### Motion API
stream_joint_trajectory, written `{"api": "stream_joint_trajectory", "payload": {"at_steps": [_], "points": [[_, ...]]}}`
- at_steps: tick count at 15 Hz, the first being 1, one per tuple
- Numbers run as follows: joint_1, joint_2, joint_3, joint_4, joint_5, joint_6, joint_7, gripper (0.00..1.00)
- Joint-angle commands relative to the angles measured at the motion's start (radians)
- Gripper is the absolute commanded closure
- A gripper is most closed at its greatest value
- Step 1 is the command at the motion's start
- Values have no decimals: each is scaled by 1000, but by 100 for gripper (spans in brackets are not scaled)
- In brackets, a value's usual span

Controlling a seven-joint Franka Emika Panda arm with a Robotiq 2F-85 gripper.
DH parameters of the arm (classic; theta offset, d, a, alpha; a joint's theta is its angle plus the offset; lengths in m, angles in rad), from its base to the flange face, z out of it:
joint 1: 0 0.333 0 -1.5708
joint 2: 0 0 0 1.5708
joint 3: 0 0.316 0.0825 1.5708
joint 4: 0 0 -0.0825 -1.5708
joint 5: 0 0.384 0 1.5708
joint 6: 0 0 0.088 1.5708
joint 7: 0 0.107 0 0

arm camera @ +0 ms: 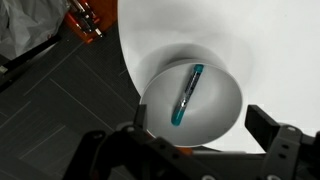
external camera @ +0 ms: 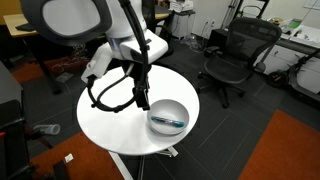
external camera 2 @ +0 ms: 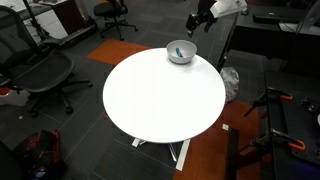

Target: Put the marker on the table

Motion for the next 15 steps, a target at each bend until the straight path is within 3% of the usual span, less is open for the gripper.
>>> {"api": "stream_joint_trajectory", "payload": {"at_steps": [1,8,15], "points": [[7,114,-11,116,78,-13,-5,0],[-5,300,-9,305,177,-62,-8,0],[-19,446,-15,477,196,-143,-2,0]]}}
